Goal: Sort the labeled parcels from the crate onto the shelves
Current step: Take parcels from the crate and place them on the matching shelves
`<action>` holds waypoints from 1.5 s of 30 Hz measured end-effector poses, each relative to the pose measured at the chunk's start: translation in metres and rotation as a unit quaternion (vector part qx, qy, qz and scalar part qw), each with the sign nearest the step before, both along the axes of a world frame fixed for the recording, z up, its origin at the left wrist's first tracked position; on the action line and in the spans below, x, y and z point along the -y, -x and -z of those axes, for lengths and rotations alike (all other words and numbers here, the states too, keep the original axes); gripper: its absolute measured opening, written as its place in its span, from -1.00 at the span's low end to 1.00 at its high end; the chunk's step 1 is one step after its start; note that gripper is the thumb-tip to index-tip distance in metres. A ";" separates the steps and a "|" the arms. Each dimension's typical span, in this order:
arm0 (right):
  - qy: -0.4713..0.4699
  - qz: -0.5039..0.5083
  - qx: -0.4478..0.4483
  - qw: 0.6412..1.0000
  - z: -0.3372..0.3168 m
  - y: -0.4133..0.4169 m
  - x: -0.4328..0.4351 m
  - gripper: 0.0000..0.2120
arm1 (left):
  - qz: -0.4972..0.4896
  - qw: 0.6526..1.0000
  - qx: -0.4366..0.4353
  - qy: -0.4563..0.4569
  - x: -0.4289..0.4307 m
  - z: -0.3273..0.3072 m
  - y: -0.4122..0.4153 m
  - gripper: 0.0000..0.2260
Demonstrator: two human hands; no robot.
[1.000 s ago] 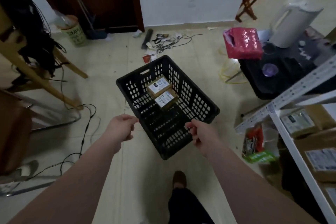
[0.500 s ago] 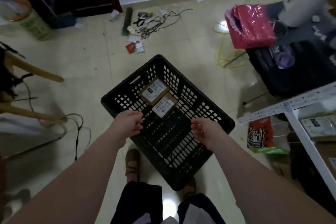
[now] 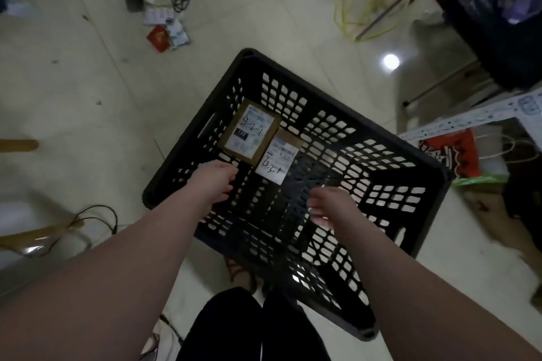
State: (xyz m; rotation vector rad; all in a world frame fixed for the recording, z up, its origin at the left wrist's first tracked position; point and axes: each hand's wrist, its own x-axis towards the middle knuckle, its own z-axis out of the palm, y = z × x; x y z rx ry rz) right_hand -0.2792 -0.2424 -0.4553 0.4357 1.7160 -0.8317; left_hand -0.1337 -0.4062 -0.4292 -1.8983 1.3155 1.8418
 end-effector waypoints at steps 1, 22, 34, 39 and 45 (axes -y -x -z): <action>-0.005 -0.004 -0.008 1.000 0.013 -0.001 0.001 -0.91 | 0.009 1.000 0.004 -0.011 0.001 0.014 0.004 -0.89; 0.063 0.076 0.002 0.995 0.133 0.000 0.019 -0.70 | 0.081 0.997 -0.014 -0.009 -0.025 0.137 0.051 -0.70; 0.126 0.178 0.081 0.972 0.111 -0.005 0.009 -0.71 | 0.198 0.940 0.073 0.268 -0.010 0.130 0.046 -0.58; 0.128 0.216 0.058 0.966 0.116 0.000 0.009 -0.65 | 0.220 0.918 0.142 0.298 0.018 0.145 0.047 -0.33; 0.132 0.236 0.040 0.962 0.121 0.005 0.004 -0.55 | 0.260 0.904 0.212 0.264 0.035 0.159 0.058 -0.22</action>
